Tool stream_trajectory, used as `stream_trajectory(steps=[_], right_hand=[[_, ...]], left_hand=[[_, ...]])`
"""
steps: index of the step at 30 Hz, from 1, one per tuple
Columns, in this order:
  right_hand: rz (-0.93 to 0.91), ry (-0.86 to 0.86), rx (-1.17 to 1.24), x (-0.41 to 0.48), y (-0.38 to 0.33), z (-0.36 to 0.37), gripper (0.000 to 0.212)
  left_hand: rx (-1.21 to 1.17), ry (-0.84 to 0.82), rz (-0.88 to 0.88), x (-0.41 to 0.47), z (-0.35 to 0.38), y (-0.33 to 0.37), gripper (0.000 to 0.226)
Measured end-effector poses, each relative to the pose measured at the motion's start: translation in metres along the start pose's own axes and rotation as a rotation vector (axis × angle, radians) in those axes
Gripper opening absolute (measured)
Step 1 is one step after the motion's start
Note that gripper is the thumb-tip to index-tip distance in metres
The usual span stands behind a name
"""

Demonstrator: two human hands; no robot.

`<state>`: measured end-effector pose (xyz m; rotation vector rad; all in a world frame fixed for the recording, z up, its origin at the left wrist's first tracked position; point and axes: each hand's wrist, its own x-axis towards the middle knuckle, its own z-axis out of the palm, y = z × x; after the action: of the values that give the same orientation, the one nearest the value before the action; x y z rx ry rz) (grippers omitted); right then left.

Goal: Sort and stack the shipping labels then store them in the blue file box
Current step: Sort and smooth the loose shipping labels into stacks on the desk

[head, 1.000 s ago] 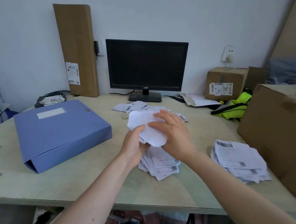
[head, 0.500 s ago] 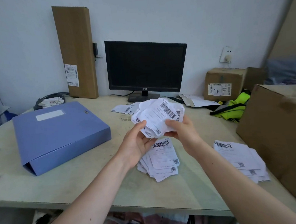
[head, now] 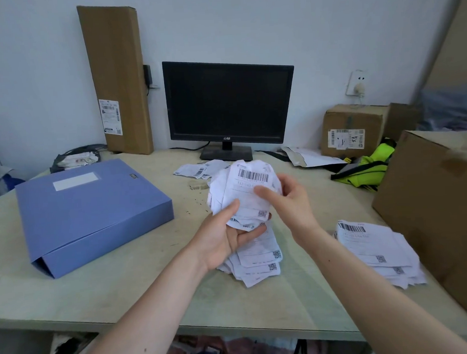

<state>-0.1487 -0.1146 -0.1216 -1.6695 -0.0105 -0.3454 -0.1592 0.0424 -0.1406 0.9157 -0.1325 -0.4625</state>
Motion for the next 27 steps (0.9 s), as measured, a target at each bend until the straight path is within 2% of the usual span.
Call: stream_trajectory(steps=[2, 5, 7, 11, 16, 22, 27], right_hand=[[0.017, 0.051, 0.026, 0.0, 0.001, 0.002, 0.043], [0.03, 0.071, 0.05, -0.001, 0.005, 0.003, 0.029], [0.007, 0.1, 0.028, -0.001, 0.006, 0.004, 0.028], [-0.037, 0.046, -0.025, -0.001, 0.006, 0.004, 0.013], [0.006, 0.016, -0.068, -0.002, 0.006, 0.003, 0.023], [0.115, 0.222, 0.179, 0.0, 0.002, -0.006, 0.014], [0.179, 0.245, 0.257, -0.001, -0.003, -0.009, 0.014]], left_hand=[[0.004, 0.06, 0.07, 0.002, 0.001, 0.0, 0.032], [0.011, 0.108, 0.129, 0.004, 0.001, -0.003, 0.033], [-0.019, 0.117, 0.131, 0.003, 0.001, -0.003, 0.033], [-0.131, 0.133, 0.12, 0.003, -0.001, -0.001, 0.036], [-0.102, 0.21, 0.189, 0.005, -0.004, 0.001, 0.027], [0.016, 0.374, 0.248, 0.008, -0.011, -0.001, 0.016], [0.069, 0.418, 0.278, 0.009, -0.014, -0.004, 0.029]])
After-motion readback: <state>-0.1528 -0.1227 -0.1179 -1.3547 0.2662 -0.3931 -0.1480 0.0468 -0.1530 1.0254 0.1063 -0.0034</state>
